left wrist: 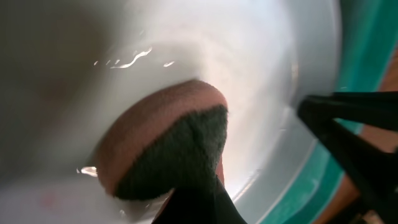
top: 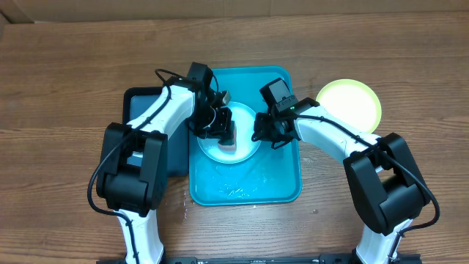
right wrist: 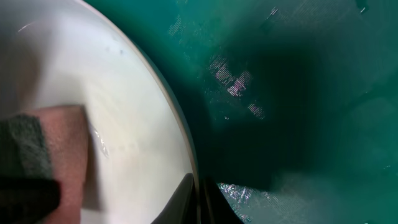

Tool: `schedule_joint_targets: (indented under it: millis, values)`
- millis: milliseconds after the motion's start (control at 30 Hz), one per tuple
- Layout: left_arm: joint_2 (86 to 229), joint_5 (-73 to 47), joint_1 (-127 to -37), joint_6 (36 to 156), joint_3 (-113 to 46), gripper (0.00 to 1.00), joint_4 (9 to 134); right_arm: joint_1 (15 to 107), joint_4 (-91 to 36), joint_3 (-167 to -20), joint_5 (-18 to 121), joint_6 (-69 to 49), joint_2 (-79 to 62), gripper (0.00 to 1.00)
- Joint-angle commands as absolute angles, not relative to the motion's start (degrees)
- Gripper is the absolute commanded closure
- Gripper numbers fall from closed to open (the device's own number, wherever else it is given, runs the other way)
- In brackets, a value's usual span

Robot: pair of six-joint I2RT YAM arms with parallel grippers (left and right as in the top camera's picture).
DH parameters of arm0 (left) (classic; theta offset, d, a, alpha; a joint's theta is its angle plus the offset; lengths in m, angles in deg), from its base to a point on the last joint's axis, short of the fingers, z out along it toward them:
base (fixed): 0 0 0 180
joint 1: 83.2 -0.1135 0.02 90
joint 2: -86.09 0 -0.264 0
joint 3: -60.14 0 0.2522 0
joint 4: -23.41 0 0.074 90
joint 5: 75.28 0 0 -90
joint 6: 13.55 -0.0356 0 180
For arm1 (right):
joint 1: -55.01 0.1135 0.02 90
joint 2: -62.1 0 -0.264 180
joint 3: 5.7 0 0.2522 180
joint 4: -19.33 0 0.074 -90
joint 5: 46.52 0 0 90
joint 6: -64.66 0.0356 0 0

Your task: Clean dirty plates on tray and stack at the side

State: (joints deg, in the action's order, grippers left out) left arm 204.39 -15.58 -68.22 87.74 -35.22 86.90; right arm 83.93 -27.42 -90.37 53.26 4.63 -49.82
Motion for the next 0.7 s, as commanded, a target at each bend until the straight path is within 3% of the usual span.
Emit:
schedule_joint_targets:
  millis: [0, 400, 667]
  values:
    - [200.4, -19.1, -69.4, 85.9, -37.4, 0.96, 86.8, 84.3, -27.1, -89.9, 53.6, 4.4, -49.4, 0.94]
    - [198.4, 6.5, -65.7, 89.1, -34.7, 0.96, 90.4, 84.3, -27.0, -89.9, 53.6, 4.4, -49.4, 0.92]
    - [199.7, 10.7, -65.5, 91.3, -29.2, 0.96, 83.7, 84.3, -27.0, -89.9, 53.6, 4.4, -49.4, 0.91]
